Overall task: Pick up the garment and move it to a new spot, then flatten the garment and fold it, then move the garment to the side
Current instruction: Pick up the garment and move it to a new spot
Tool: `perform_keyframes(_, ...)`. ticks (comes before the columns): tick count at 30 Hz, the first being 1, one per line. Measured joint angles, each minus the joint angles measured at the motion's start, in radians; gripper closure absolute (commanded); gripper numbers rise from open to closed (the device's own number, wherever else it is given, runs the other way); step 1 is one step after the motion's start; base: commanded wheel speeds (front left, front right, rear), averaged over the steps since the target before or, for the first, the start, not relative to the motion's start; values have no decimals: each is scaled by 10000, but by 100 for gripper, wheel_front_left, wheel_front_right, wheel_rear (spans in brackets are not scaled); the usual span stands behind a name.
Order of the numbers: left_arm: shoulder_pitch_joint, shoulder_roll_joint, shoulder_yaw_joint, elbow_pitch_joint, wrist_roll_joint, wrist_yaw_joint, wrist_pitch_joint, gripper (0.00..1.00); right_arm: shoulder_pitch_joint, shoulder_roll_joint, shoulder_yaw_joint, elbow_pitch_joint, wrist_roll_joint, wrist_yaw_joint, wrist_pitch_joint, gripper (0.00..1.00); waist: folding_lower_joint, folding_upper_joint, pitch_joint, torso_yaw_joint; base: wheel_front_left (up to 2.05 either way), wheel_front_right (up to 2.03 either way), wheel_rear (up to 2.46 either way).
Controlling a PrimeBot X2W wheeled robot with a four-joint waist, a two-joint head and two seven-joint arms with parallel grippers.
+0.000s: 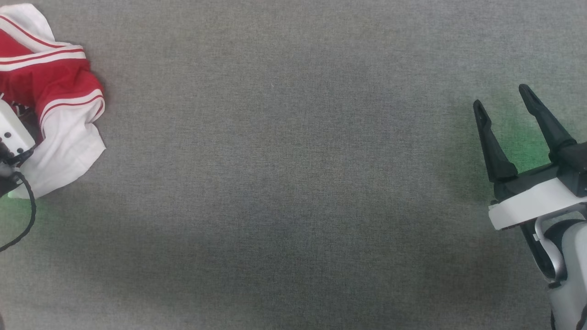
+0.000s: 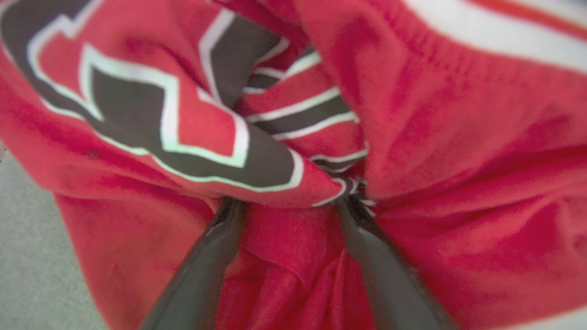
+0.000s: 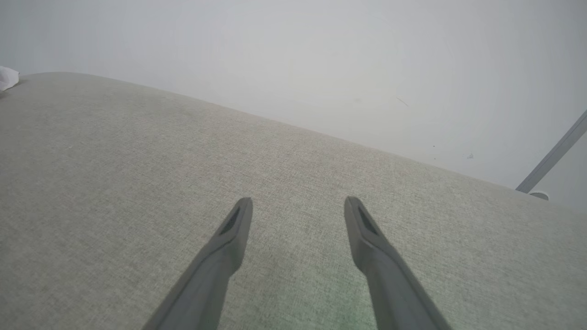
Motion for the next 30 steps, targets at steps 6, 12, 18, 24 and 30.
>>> perform_keyframes(6,-162,-90,-33,278,-59,-10,-163,100,-1,10,-23,-54,-15,0,77,0,0,0,-27,42,0,0,0)
perform_keyframes(12,-134,-71,-278,322,123,-186,-932,100,13,46,-71,167,-19,0,19,0,0,-1,-326,86,0,0,0)
perform_keyframes(18,-211,238,-562,-73,445,-458,-2019,100,193,167,-113,499,-71,0,-117,0,0,-1,-1002,177,0,0,0)
perform_keyframes(24,-480,581,-930,-744,640,-681,-2702,100,293,384,-107,803,-75,0,-244,0,1,-1,-1751,329,0,0,0)
perform_keyframes(30,-856,995,-1340,-1814,805,-756,-2978,100,470,635,-94,1114,-92,0,-382,0,0,-1,-2495,498,0,0,0)
